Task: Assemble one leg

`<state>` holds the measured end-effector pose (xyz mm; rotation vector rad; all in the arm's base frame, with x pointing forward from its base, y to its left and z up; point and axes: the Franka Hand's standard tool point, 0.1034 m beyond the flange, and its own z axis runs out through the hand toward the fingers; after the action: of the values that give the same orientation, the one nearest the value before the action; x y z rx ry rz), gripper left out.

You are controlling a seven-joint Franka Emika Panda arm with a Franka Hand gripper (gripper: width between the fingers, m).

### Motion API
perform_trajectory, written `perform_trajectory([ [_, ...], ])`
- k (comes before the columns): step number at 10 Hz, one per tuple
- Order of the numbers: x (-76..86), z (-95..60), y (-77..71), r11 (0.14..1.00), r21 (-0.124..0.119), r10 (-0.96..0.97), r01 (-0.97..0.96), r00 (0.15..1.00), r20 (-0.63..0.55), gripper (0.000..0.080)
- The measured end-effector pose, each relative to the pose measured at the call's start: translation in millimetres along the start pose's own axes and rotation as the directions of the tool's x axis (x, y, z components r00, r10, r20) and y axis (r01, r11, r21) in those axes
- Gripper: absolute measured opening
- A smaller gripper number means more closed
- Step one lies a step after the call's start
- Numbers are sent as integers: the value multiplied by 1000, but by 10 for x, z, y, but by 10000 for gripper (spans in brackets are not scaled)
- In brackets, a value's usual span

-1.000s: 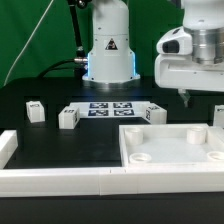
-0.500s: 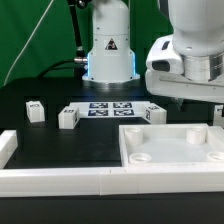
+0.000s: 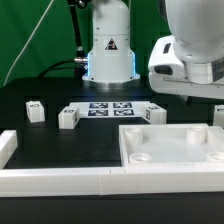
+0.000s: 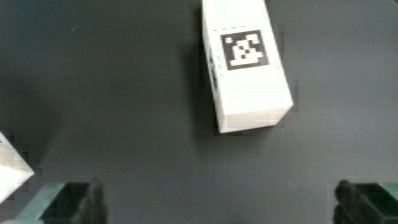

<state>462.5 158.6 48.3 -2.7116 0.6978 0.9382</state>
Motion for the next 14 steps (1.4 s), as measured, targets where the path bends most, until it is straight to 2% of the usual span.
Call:
perform_trajectory([
  [2, 12, 33, -8, 1000, 2, -14, 14, 1000, -12, 649],
  [4, -61, 264, -85, 998, -3, -57, 57, 998, -36, 649],
  [6, -90, 350, -157, 998, -6, -57, 57, 998, -29, 649],
  [9, -58, 495, -99, 999, -18, -37, 37, 999, 2, 649],
  [11, -88, 594, -145, 999, -24, -36, 36, 999, -1, 649],
  [14, -118, 617, -214, 999, -21, -49, 49, 999, -9, 649],
])
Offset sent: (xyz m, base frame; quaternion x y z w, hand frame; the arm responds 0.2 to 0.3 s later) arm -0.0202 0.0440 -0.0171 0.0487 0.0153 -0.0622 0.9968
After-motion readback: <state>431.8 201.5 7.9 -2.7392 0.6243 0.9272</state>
